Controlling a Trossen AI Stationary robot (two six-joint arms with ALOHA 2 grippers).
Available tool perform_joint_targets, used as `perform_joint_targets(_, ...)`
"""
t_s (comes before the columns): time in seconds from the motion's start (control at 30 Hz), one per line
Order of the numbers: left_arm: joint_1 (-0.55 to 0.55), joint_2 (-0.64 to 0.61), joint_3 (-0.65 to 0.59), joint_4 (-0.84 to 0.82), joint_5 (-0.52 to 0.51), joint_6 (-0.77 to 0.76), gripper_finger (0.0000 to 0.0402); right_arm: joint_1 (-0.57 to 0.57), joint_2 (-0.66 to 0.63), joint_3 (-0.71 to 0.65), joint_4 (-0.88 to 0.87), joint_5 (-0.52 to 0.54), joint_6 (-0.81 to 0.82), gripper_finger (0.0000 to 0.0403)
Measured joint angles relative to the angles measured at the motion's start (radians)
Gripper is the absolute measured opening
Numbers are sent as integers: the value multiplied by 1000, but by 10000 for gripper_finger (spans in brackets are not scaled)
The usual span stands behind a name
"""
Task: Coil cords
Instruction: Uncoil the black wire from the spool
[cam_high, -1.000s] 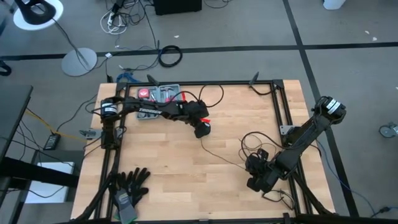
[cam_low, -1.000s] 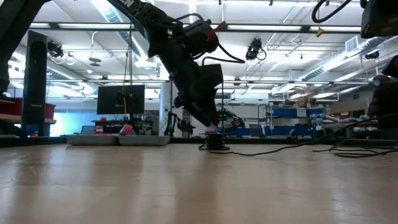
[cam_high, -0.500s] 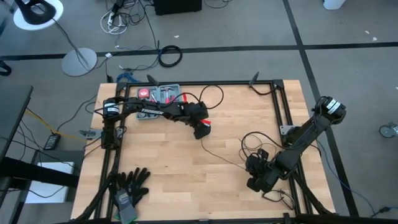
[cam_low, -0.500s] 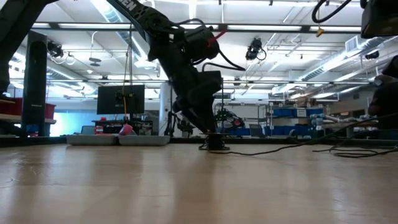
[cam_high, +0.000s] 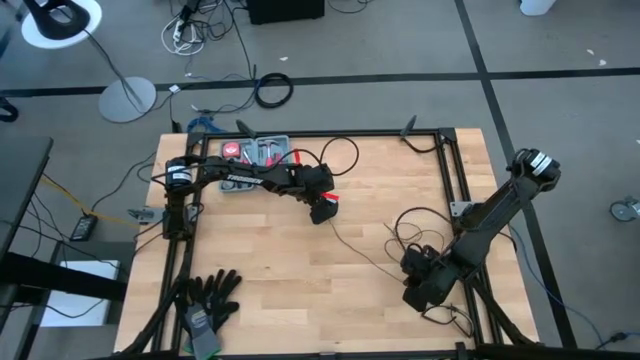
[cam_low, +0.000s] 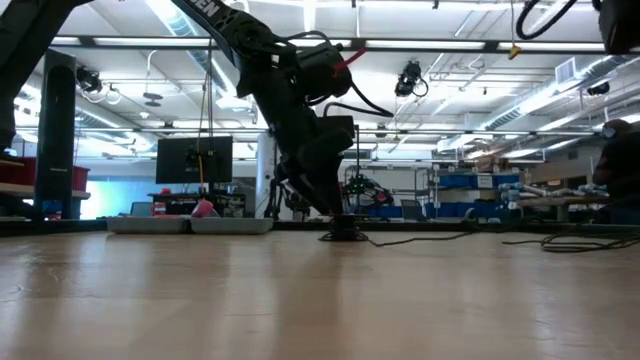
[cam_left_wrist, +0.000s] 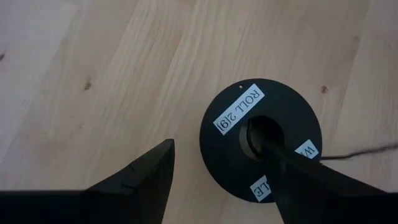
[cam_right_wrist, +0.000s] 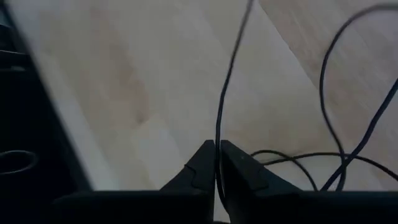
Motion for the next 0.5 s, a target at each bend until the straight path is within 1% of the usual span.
perform_joint_targets(0.1, 0, 0, 0, 0, 0, 0, 243, 1, -63, 0, 0, 25, -1, 21)
perform_joint_targets(0.2, 0, 0, 0, 0, 0, 0, 243, 1, -127, 1, -2, 119, -43, 16)
perform_joint_targets(0.3, 0, 0, 0, -2, 0, -1, 243, -1, -177, 1, -18, 256, -135, 12)
perform_joint_targets(0.43, 0, 0, 0, -3, 0, -1, 243, -38, -185, 1, -8, 508, -323, 11)
perform_joint_targets(0.5, 0, 0, 0, -7, 1, -1, 243, -76, -168, 1, 24, 575, -420, 14)
